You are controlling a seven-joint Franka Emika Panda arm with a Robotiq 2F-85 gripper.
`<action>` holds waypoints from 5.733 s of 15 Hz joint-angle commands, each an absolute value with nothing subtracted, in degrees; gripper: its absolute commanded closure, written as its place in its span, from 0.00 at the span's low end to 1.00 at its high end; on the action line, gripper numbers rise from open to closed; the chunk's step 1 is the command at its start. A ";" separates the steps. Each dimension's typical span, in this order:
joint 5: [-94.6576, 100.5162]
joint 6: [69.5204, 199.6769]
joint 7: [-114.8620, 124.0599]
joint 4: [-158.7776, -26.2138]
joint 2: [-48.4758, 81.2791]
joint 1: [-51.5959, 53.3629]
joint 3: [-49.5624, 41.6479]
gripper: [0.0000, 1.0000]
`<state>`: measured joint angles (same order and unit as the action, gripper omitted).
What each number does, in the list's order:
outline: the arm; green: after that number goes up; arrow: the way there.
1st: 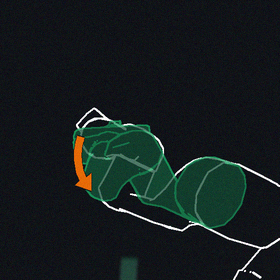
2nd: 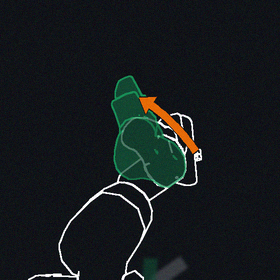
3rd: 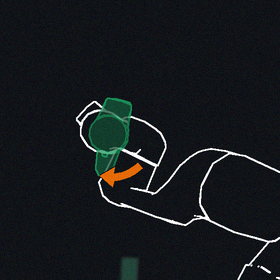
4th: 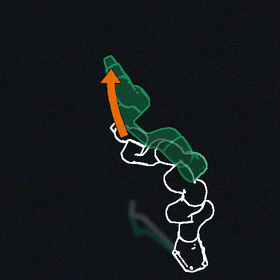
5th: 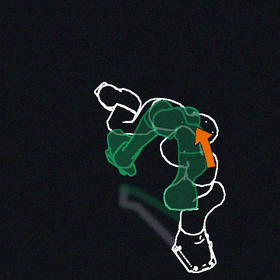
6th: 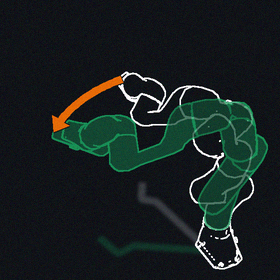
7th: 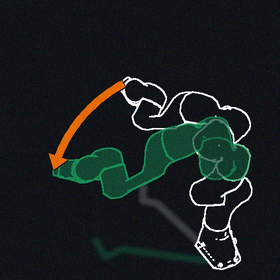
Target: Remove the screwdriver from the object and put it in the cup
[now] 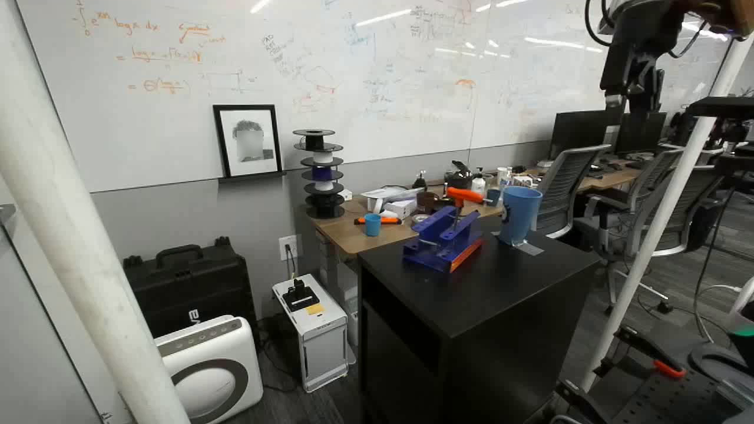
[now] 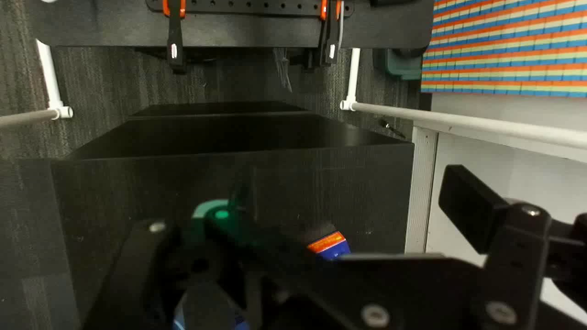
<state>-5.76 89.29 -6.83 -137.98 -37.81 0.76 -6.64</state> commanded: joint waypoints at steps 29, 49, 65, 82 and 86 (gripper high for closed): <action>-1.60 109.04 -14.45 -118.80 -7.23 3.09 0.35 0.00; 8.62 119.59 -5.93 -118.73 6.58 5.70 5.69 0.87; 6.75 115.76 -11.76 -119.46 -8.32 3.89 3.46 0.87; 6.80 112.20 -5.44 -119.17 -7.00 -4.17 -4.97 0.55; 4.20 109.09 -6.69 -118.22 -5.04 -4.58 -5.72 0.26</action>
